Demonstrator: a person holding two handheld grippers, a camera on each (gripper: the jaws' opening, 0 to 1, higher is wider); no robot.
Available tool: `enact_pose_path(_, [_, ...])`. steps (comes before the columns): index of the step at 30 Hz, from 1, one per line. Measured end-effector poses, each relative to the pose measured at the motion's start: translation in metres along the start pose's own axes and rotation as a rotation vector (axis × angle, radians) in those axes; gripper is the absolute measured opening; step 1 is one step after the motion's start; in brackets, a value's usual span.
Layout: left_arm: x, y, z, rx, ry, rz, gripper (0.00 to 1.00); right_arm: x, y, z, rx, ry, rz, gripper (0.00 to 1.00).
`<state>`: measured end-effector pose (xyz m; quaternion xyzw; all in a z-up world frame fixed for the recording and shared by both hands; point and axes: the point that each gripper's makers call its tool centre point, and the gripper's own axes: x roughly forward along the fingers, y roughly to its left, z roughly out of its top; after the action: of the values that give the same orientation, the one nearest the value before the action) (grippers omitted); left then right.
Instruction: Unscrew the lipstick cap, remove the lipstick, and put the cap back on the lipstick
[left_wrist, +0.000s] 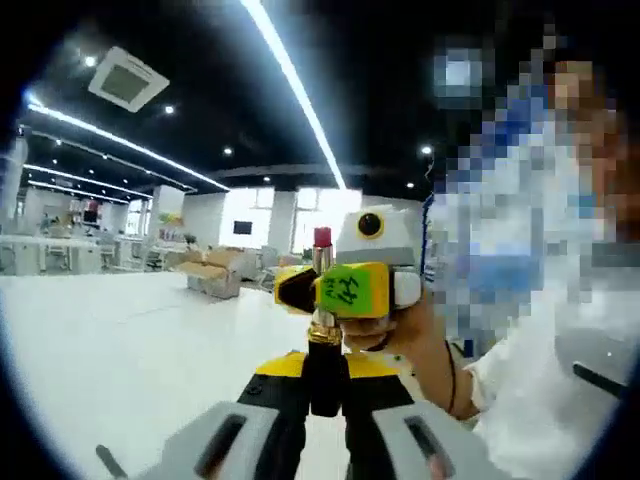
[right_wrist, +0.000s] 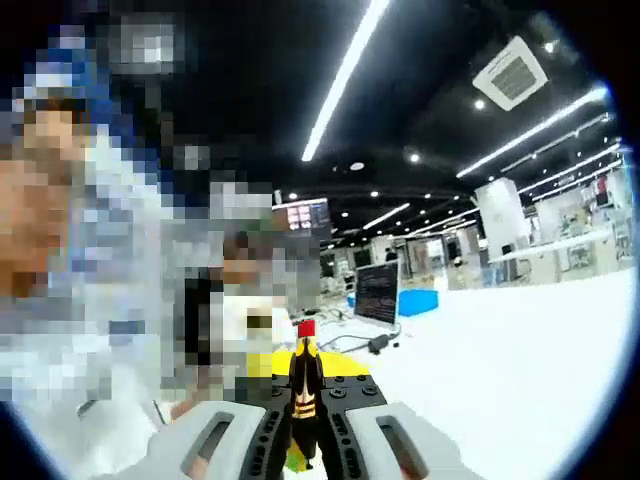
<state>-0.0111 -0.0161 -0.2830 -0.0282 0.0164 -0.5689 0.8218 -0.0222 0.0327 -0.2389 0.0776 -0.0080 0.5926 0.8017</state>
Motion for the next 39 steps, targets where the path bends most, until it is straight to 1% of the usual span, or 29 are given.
enact_pose_path(1, [0.001, 0.004, 0.0, 0.018, -0.001, 0.04, 0.13, 0.0, -0.004, 0.001, -0.026, 0.001, -0.033, 0.06])
enact_pose_path(4, [0.002, 0.011, 0.003, 0.046, -0.019, 0.137, 0.13, -0.001, -0.012, 0.005, -0.061, -0.008, -0.076, 0.06])
enact_pose_path(6, [0.001, 0.017, 0.005, 0.063, -0.035, 0.206, 0.13, -0.001, -0.019, 0.007, -0.101, -0.014, -0.122, 0.06])
enact_pose_path(8, [-0.001, 0.023, 0.009, 0.123, -0.064, 0.287, 0.13, 0.0, -0.022, 0.01, -0.148, -0.033, -0.165, 0.06])
enact_pose_path(11, [-0.006, 0.025, 0.016, 0.263, -0.081, 0.385, 0.14, 0.001, -0.021, 0.016, -0.227, -0.048, -0.21, 0.06])
enact_pose_path(12, [-0.006, 0.025, 0.016, 0.289, -0.074, 0.397, 0.14, 0.001, -0.019, 0.016, -0.251, -0.045, -0.221, 0.06])
enact_pose_path(14, [-0.007, 0.023, 0.018, 0.297, -0.07, 0.394, 0.14, 0.001, -0.016, 0.018, -0.269, -0.044, -0.224, 0.06])
enact_pose_path(17, [-0.01, 0.022, 0.021, 0.303, -0.063, 0.381, 0.14, 0.0, -0.015, 0.021, -0.273, -0.047, -0.211, 0.06])
enact_pose_path(20, [-0.007, 0.015, 0.017, 0.259, -0.042, 0.296, 0.14, -0.003, -0.013, 0.02, -0.218, -0.046, -0.163, 0.06])
enact_pose_path(23, [-0.007, 0.008, 0.013, 0.217, 0.0, 0.204, 0.15, -0.005, -0.01, 0.018, -0.118, -0.045, -0.086, 0.06])
enact_pose_path(24, [-0.008, 0.004, 0.015, 0.185, -0.015, 0.163, 0.15, -0.005, -0.009, 0.02, -0.075, -0.066, -0.059, 0.06])
enact_pose_path(25, [-0.008, 0.003, 0.016, 0.175, -0.018, 0.151, 0.16, -0.005, -0.007, 0.02, -0.043, -0.071, -0.034, 0.06])
enact_pose_path(26, [-0.009, 0.0, 0.018, 0.132, -0.027, 0.107, 0.16, -0.005, -0.003, 0.018, 0.017, -0.066, 0.015, 0.06])
enact_pose_path(27, [-0.01, -0.002, 0.019, 0.108, -0.033, 0.077, 0.17, -0.006, -0.002, 0.02, 0.038, -0.079, 0.032, 0.06])
enact_pose_path(28, [-0.011, -0.006, 0.02, 0.092, -0.031, 0.041, 0.17, -0.006, -0.001, 0.018, 0.054, -0.075, 0.048, 0.06])
enact_pose_path(29, [-0.013, -0.011, 0.018, 0.084, -0.017, -0.004, 0.17, -0.005, 0.001, 0.018, 0.073, -0.072, 0.067, 0.06])
enact_pose_path(31, [-0.016, -0.021, 0.015, 0.067, 0.011, -0.093, 0.22, -0.005, 0.006, 0.016, 0.111, -0.066, 0.105, 0.06])
enact_pose_path(33, [-0.02, -0.034, 0.015, 0.021, 0.014, -0.186, 0.26, -0.003, 0.015, 0.015, 0.14, -0.06, 0.157, 0.06])
enact_pose_path(36, [-0.024, -0.045, 0.02, -0.024, -0.014, -0.272, 0.27, -0.002, 0.032, 0.014, 0.186, -0.055, 0.253, 0.06])
enact_pose_path(39, [-0.028, -0.058, 0.023, -0.121, -0.038, -0.389, 0.25, -0.003, 0.049, 0.013, 0.244, -0.048, 0.351, 0.06])
